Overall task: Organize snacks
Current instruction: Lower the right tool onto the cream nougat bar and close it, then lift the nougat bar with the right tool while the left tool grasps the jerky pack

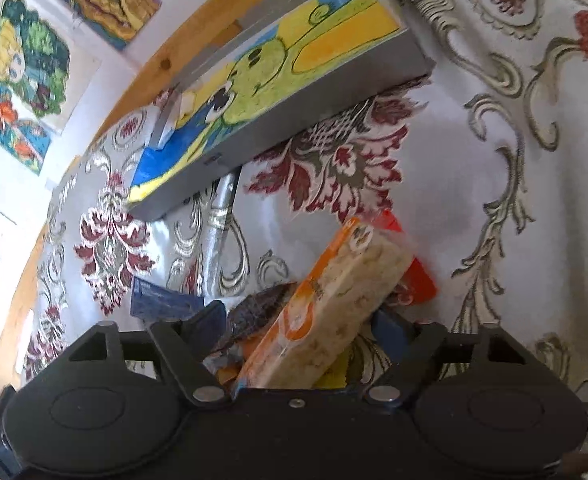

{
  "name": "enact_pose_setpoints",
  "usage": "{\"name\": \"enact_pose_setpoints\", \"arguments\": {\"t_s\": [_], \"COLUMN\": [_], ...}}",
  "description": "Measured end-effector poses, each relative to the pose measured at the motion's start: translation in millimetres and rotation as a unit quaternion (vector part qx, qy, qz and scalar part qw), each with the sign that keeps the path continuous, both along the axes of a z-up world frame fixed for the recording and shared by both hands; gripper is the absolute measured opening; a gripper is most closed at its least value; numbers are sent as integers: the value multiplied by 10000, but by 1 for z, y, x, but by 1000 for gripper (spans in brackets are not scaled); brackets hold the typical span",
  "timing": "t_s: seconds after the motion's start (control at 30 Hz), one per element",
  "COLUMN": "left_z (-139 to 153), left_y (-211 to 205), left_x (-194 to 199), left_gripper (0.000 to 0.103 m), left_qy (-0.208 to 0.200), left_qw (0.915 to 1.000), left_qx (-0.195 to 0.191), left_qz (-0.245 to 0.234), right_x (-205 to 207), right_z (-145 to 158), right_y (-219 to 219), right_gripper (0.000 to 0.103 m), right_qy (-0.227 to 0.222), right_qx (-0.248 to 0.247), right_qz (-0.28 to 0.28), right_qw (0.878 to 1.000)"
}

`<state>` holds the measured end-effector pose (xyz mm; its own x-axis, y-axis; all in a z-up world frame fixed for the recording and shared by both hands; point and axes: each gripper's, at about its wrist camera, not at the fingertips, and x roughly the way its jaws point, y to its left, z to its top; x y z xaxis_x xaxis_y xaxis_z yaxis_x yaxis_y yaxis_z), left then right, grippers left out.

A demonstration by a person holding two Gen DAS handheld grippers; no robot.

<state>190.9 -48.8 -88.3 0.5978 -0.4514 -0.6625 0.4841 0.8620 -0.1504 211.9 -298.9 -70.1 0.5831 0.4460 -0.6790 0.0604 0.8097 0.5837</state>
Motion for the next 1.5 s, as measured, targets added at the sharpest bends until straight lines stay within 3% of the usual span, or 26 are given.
{"name": "enact_pose_setpoints", "arguments": {"t_s": [0.1,0.2,0.37,0.67,0.93,1.17,1.4,1.5], "left_z": [-1,-3,-4,-5,-1,3,5,5], "left_y": [-1,0,3,4,2,-1,-19,-23], "left_x": [0,1,2,0,-2,-11,-31,-36], "left_gripper": [102,100,98,82,65,59,54,52], "left_qy": [-46,-78,-107,-238,-305,-288,-643,-673], "left_qw": [10000,9999,9999,9996,9989,9986,9940,9929], "left_qx": [77,97,29,151,220,238,841,925], "left_qz": [-34,-30,-3,57,265,384,263,318], "right_x": [0,-1,-2,-2,-5,-9,-12,-14], "right_z": [-2,-4,-5,-4,2,11,18,20], "right_y": [5,7,6,6,13,19,20,23], "right_gripper": [60,54,53,52,44,39,37,37], "right_qy": [49,100,100,85,-109,-351,-528,-606], "right_qx": [-169,-259,-266,-318,-379,-613,-877,-1037], "right_qz": [81,101,97,95,303,428,429,487], "right_qw": [9998,9996,9995,9994,9988,9966,9938,9916]}}
